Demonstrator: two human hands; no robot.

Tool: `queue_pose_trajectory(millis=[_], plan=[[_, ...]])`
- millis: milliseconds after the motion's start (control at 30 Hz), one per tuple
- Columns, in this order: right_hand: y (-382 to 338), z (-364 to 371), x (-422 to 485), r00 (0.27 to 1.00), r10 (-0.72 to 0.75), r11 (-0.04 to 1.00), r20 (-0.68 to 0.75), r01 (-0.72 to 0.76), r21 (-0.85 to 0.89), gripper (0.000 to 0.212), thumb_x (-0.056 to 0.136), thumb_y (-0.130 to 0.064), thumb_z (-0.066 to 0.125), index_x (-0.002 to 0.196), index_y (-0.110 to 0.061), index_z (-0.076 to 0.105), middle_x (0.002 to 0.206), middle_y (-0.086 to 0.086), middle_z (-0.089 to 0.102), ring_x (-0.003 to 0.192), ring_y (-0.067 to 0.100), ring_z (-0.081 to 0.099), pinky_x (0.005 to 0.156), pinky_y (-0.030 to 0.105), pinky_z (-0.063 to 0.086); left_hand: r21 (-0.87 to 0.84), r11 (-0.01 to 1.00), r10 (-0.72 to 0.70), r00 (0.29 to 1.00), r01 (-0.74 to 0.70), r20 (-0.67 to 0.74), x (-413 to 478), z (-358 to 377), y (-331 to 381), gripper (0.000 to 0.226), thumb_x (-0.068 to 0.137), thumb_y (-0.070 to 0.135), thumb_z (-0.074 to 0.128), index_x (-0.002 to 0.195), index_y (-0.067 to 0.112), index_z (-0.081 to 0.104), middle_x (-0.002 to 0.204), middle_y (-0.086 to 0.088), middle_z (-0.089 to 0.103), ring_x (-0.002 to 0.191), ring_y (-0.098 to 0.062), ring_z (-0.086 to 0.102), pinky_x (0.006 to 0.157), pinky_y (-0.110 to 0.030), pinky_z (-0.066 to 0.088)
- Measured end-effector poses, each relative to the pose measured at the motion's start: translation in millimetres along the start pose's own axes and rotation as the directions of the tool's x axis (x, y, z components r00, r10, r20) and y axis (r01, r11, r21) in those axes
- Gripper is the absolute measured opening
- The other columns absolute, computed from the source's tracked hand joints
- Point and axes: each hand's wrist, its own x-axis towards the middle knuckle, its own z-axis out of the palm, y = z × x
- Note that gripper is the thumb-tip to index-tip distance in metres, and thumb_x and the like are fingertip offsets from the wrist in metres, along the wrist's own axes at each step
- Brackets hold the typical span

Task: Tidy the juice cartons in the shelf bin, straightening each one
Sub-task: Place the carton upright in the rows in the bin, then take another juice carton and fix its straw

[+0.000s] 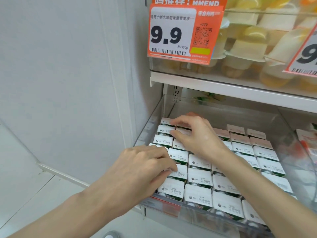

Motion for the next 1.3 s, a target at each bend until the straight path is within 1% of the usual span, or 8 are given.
queue_pose_trajectory(millis=[167, 367, 567, 633, 833, 1000, 1133, 1300], plan=[[8, -3, 25, 0.989, 0.035, 0.985, 0.146, -0.009, -0.171, 0.035, 0.089, -0.05, 0.079, 0.119, -0.032, 0.073, 0.125, -0.002, 0.065, 0.129, 0.022, 0.055, 0.104, 0.046, 0.052, 0.03, 0.999, 0.014, 0.999, -0.013, -0.038, 2, 2, -3, 0.006, 0.091, 0.037, 0.075, 0.097, 0.039, 0.077, 0.092, 0.022, 0.07, 0.079, -0.003, 0.065, 0.071, -0.016, 0.039], [8, -5, 35, 0.975, -0.019, 0.992, 0.22, 0.046, -0.118, 0.037, 0.089, -0.051, 0.078, 0.116, -0.025, 0.073, 0.124, -0.001, 0.065, 0.123, 0.021, 0.057, 0.106, 0.042, 0.05, 0.09, 0.996, 0.001, 0.998, 0.006, -0.07, 8, 6, -2, 0.006, 0.092, 0.042, 0.074, 0.09, 0.038, 0.078, 0.085, 0.02, 0.07, 0.073, -0.003, 0.059, 0.07, -0.015, 0.034], [-2, -29, 8, 0.994, -0.103, 0.981, 0.04, 0.094, 0.171, 0.03, 0.097, -0.043, 0.072, 0.121, -0.028, 0.062, 0.114, -0.017, 0.069, 0.108, -0.003, 0.064, 0.087, 0.019, 0.049, 0.126, 0.992, -0.001, 0.999, 0.007, -0.049, 18, 6, -3, 0.007, 0.088, 0.044, 0.081, 0.091, 0.039, 0.077, 0.08, 0.02, 0.068, 0.069, -0.007, 0.068, 0.056, -0.019, 0.037], [-1, -38, -10, 0.994, -0.107, 0.963, -0.034, 0.112, 0.243, 0.028, 0.097, -0.039, 0.073, 0.121, -0.028, 0.063, 0.114, -0.018, 0.07, 0.109, -0.003, 0.065, 0.087, 0.022, 0.053, 0.111, 0.993, -0.039, 0.998, 0.045, -0.058, 21, 6, -4, 0.005, 0.091, 0.045, 0.076, 0.091, 0.04, 0.075, 0.081, 0.022, 0.068, 0.069, -0.005, 0.069, 0.05, -0.021, 0.039], [15, -64, -68, 0.993, -0.011, 0.914, -0.117, 0.058, 0.401, 0.027, 0.095, -0.031, 0.077, 0.119, -0.025, 0.068, 0.11, -0.017, 0.074, 0.109, 0.003, 0.069, 0.097, 0.024, 0.056, -0.246, 0.928, -0.315, 0.943, 0.281, -0.11, 38, 4, 7, 0.014, 0.087, 0.05, 0.073, 0.089, 0.042, 0.062, 0.085, 0.029, 0.067, 0.081, 0.006, 0.067, 0.066, -0.016, 0.05], [24, -69, -90, 0.987, 0.071, 0.879, -0.141, 0.005, 0.477, 0.03, 0.093, -0.034, 0.074, 0.121, -0.023, 0.071, 0.111, -0.012, 0.076, 0.109, 0.006, 0.072, 0.098, 0.028, 0.057, -0.486, 0.828, -0.299, 0.954, 0.278, 0.036, 58, 9, 23, 0.05, 0.085, 0.063, 0.064, 0.131, 0.044, 0.064, 0.113, 0.028, 0.073, 0.106, 0.005, 0.07, 0.095, -0.033, 0.058], [27, -69, -97, 0.973, 0.129, 0.841, -0.189, -0.007, 0.541, 0.034, 0.089, -0.038, 0.073, 0.119, -0.02, 0.074, 0.108, -0.009, 0.078, 0.106, 0.004, 0.073, 0.096, 0.022, 0.057, -0.651, 0.7, -0.27, 0.953, 0.294, 0.139, 72, 16, 31, 0.026, 0.094, 0.031, 0.071, 0.119, 0.037, 0.07, 0.115, 0.03, 0.074, 0.107, 0.004, 0.072, 0.099, -0.025, 0.058], [26, -67, -98, 0.965, 0.232, 0.776, -0.125, -0.106, 0.621, 0.042, 0.086, -0.034, 0.08, 0.126, -0.024, 0.069, 0.112, -0.01, 0.078, 0.101, 0.004, 0.075, 0.09, 0.019, 0.058, -0.758, 0.564, -0.32, 0.933, 0.326, 0.164, 79, 22, 34, 0.024, 0.099, 0.024, 0.067, 0.12, 0.03, 0.074, 0.117, 0.021, 0.077, 0.108, -0.001, 0.074, 0.099, -0.021, 0.057]])
